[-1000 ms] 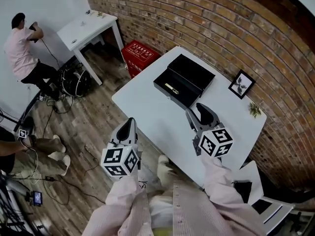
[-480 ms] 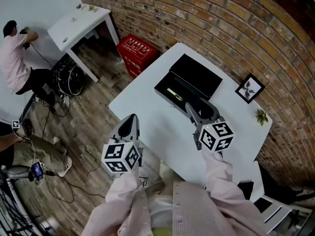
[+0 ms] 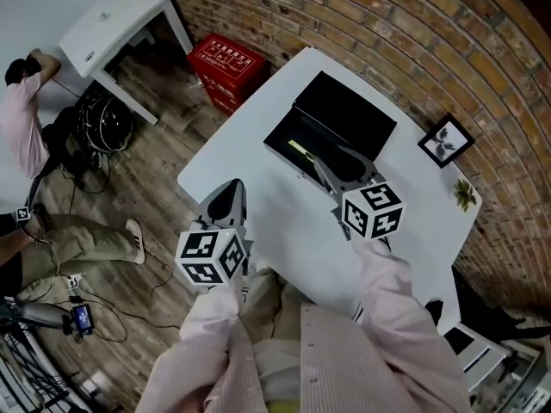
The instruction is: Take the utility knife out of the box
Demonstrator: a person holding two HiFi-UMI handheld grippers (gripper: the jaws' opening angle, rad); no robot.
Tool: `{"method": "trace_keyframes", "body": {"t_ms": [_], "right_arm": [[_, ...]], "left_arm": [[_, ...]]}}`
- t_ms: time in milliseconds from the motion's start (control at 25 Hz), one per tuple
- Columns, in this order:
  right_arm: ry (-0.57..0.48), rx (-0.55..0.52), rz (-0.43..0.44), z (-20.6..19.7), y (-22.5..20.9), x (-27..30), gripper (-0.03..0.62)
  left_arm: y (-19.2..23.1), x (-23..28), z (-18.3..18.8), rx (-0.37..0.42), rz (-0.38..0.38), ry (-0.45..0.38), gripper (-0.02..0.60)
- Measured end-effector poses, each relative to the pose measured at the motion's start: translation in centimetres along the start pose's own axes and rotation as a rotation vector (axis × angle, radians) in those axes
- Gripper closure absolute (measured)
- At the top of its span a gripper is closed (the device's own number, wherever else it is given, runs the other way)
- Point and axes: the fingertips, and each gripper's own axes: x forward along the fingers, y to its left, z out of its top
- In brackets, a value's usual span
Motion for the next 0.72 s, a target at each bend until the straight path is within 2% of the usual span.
{"method": "trace_keyframes", "body": {"t_ms": [160,720], "right_arm": [[0.064,-0.022,0.01,-0.8,-0.9,2.1,0.422],[0.334,-0.106,0.123,-5.1,-1.1,8.1,0.425]], "left_arm": [[0.3,2.3,-0.4,-0.004,-0.036,0.029,0.589],[1.1,8.4,-2.6,-0.04,-0.115,0.118,0.589]]}}
